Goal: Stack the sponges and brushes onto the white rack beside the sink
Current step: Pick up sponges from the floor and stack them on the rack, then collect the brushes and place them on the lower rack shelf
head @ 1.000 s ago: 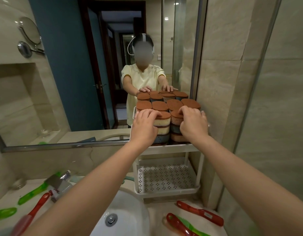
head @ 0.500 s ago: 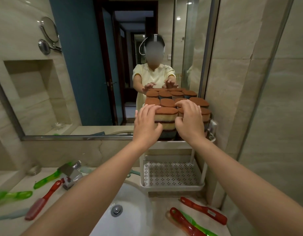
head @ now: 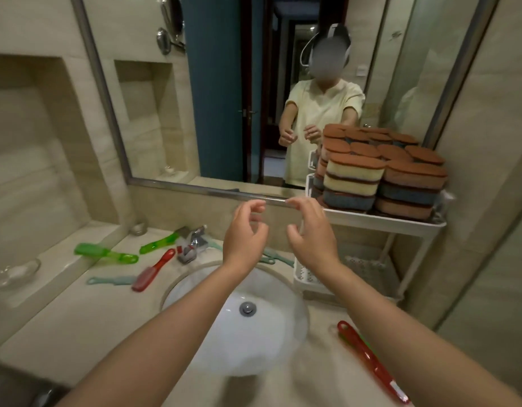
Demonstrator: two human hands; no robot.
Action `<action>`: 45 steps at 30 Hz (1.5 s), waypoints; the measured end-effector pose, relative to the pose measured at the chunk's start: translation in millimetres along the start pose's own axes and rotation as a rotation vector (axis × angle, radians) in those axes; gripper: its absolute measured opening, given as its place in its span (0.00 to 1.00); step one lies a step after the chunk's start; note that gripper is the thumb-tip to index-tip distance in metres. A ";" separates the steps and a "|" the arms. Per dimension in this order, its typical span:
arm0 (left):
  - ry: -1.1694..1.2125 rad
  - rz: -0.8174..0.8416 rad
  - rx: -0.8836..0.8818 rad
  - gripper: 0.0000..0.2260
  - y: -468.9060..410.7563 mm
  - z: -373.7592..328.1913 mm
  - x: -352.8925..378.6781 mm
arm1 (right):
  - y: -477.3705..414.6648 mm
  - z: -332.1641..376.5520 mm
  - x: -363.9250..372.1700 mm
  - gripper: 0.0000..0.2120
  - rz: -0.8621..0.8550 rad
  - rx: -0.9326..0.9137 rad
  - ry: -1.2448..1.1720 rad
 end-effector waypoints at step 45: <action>-0.344 -1.213 -1.044 0.15 494.3 157.3 -448.1 | 385.6 404.4 379.5 0.21 1.584 -0.602 -0.317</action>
Point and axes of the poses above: each hand's wrist, its own y-axis away from the middle knuckle, its own x-axis out of the palm, z = x × y, the point moved 3 cm from there along -y, towards the middle knuckle, and after that the axes turned 2 degrees about -z, right-handed, at the moved point
